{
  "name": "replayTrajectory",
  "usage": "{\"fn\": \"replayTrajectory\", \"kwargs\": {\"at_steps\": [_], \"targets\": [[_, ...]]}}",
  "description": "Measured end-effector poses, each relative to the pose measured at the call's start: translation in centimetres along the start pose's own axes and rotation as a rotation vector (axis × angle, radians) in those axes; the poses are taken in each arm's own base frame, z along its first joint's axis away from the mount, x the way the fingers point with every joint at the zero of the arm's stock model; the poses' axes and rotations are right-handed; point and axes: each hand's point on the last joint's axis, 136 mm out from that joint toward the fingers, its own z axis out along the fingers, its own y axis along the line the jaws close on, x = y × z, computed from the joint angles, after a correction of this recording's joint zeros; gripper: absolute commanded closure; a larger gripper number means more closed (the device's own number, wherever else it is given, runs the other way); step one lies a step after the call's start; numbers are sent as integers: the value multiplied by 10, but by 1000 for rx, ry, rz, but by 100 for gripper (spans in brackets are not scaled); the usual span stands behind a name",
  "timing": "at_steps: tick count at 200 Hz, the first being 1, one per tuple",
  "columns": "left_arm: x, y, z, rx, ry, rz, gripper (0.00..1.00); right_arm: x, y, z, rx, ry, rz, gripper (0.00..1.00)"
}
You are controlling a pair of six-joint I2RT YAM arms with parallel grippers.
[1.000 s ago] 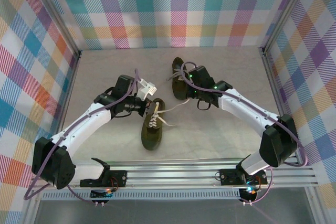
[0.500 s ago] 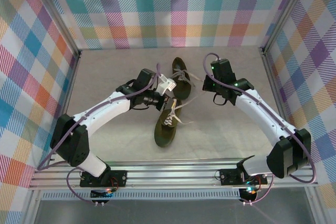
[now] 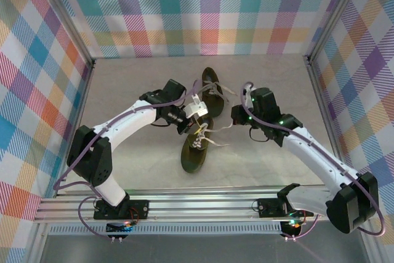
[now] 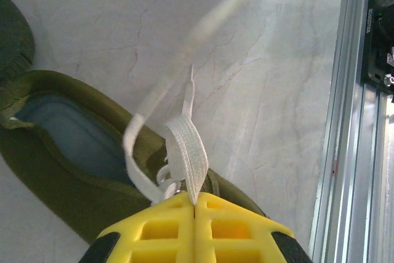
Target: Tie the shoes
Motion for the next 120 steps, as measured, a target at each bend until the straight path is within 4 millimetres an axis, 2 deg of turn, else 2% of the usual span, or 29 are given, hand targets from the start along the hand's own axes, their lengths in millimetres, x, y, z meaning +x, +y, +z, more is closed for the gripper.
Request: {"fn": "replayTrajectory", "kwargs": {"at_steps": [57, 91, 120], "targets": [[-2, 13, -8, 19, -51, -36, 100, 46, 55, -3, -162, 14, -211, 100], [5, 24, 3, 34, -38, -98, 100, 69, 110, -9, -340, -5, -387, 100], [9, 27, 6, 43, -31, -121, 100, 93, 151, 4, -442, 20, -513, 100]]}}
